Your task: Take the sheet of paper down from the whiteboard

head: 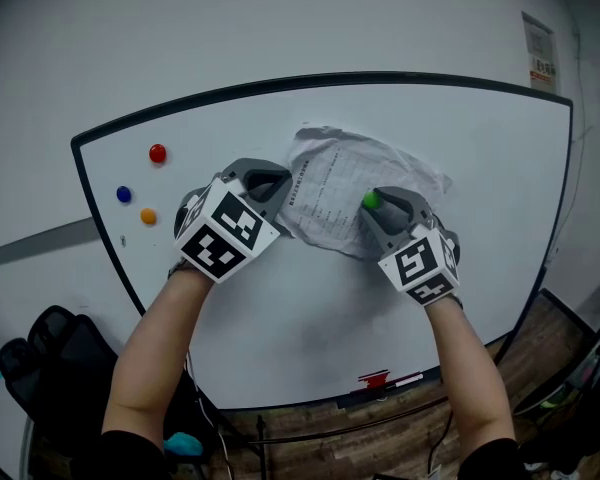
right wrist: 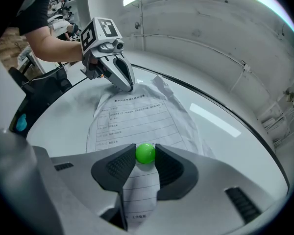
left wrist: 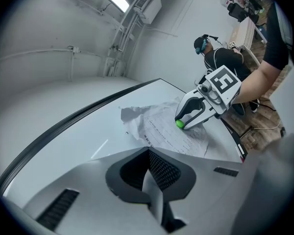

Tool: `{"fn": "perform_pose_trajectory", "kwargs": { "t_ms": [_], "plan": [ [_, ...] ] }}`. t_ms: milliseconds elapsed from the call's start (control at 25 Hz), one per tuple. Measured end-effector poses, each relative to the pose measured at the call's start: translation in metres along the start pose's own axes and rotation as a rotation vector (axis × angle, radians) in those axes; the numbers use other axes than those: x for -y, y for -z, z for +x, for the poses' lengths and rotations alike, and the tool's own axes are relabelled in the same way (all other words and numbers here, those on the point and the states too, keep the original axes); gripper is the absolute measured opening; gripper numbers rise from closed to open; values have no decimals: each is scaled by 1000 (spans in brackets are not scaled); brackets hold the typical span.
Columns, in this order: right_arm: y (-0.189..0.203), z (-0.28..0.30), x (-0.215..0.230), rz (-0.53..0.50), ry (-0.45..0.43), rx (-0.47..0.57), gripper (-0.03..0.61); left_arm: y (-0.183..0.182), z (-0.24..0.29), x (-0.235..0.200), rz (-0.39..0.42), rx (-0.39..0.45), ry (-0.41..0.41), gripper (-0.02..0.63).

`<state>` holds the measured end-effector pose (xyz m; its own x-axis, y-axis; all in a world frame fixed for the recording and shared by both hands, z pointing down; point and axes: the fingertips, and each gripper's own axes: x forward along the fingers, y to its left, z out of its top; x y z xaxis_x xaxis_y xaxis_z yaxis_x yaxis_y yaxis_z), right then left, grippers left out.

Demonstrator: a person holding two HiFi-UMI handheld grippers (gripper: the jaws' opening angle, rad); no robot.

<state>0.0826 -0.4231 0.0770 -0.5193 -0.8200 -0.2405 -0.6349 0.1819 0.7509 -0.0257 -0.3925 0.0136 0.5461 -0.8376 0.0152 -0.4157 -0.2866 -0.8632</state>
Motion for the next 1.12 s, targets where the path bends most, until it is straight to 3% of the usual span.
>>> {"fn": "perform_pose_trajectory", "kwargs": {
  "t_ms": [560, 920, 1120],
  "plan": [
    [-12, -30, 14, 27, 46, 60, 130, -4, -10, 17, 0, -5, 11, 11],
    [-10, -36, 35, 62, 90, 55, 130, 20, -4, 46, -6, -59, 84, 11],
    [0, -23, 36, 118, 61, 50, 130, 38, -6, 72, -17, -85, 140, 11]
  ]
}}
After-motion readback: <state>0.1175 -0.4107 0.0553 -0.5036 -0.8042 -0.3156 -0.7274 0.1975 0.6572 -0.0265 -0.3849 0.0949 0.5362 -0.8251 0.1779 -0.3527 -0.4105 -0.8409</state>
